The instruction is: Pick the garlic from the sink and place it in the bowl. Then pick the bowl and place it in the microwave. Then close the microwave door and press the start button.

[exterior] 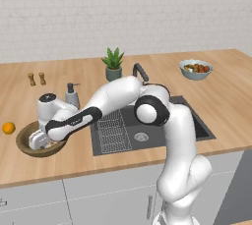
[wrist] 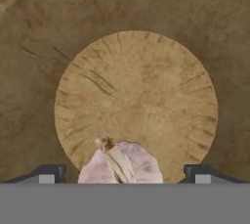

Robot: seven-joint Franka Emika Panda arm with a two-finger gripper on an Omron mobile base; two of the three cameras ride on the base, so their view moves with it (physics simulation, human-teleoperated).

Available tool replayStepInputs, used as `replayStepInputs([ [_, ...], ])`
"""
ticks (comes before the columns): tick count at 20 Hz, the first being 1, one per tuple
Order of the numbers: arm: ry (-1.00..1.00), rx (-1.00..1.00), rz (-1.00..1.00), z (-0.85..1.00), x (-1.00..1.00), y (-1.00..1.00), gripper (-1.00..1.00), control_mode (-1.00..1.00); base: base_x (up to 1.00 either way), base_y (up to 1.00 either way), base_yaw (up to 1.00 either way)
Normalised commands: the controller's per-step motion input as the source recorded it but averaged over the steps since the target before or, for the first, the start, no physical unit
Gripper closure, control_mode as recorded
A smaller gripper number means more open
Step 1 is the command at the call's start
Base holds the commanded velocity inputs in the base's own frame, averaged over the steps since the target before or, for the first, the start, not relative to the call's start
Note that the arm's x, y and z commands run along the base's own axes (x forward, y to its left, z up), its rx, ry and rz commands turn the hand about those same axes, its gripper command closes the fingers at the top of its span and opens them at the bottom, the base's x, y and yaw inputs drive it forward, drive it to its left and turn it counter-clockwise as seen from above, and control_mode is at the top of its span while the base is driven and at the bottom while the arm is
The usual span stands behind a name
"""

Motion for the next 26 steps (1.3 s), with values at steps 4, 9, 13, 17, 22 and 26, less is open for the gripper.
replayStepInputs([
  [4, 0.00, 0.03, -0.02, 0.20, 0.02, -0.16, -1.00, -1.00, 0.00, 0.00, 0.00],
  [9, 0.00, 0.09, -0.12, 0.46, 0.00, -0.43, -1.00, -1.00, 0.00, 0.00, 0.00],
  [13, 0.00, 0.08, -0.21, 0.29, 0.00, -0.61, -1.00, -1.00, 0.00, 0.00, 0.00],
  [17, 0.00, 0.08, -0.27, 0.23, 0.00, -0.66, -1.00, -1.00, 0.00, 0.00, 0.00],
  [22, 0.00, 0.04, -0.23, 0.08, 0.00, -0.38, -1.00, -1.00, 0.00, 0.00, 0.00],
  [26, 0.00, 0.07, -0.07, -0.14, 0.16, 0.05, -1.00, -1.00, 0.00, 0.00, 0.00],
])
